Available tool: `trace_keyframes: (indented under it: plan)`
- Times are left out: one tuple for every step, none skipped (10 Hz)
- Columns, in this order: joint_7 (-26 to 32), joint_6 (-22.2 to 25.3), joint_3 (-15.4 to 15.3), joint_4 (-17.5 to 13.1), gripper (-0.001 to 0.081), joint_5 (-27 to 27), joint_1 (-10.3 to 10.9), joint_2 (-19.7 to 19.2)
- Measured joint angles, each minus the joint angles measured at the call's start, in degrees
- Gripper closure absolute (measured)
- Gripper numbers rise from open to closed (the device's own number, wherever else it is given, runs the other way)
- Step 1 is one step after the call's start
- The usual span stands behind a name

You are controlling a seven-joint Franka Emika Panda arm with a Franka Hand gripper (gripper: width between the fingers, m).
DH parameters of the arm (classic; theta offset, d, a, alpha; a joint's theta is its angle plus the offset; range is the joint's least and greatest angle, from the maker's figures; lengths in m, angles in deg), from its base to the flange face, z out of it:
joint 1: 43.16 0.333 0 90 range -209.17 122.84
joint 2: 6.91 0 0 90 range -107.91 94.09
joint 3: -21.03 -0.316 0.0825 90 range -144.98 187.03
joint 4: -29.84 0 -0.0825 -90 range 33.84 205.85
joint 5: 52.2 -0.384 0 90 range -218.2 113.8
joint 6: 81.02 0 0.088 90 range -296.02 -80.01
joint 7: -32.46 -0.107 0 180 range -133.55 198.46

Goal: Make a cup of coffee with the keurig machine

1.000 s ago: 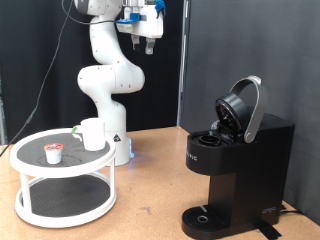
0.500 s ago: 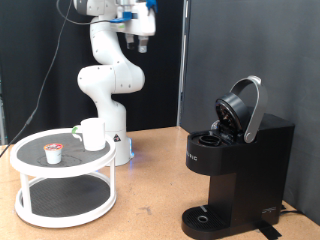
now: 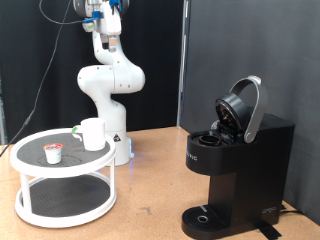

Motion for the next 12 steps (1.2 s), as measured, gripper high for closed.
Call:
trace_keyframes:
  plan:
    - [0.3,0.5,0.0,0.0,0.0072,0.0,0.0,0.0]
    - [0.7,0.6,0.1,0.1,0.0072,0.1,0.0,0.0]
    - [1.2,0.6,0.4,0.1,0.0072,0.9,-0.1,-0.2]
    - [1.6,0.6,1.2,0.2,0.0072,2.4,-0.5,-0.6]
    - [2.0,0.6,2.2,0.1,0.0072,4.0,-1.2,-1.3]
    - [2.5,-0.2,3.5,0.0,0.0072,5.3,-2.0,-2.3]
    - [3.5,-1.4,4.9,0.0,0.0072,6.2,-2.6,-3.0]
    - [5.5,-2.0,6.5,-0.2,0.0072,7.2,-3.0,-3.7]
    - [7.6,-2.1,8.2,-0.8,0.0072,8.0,-3.2,-4.4]
    - [8.9,-2.5,9.6,-1.2,0.0072,8.3,-3.4,-5.0]
    - [9.2,-3.2,10.5,-1.5,0.0072,8.7,-3.6,-5.3]
    - [9.2,-3.9,11.2,-1.7,0.0072,9.1,-3.7,-5.7]
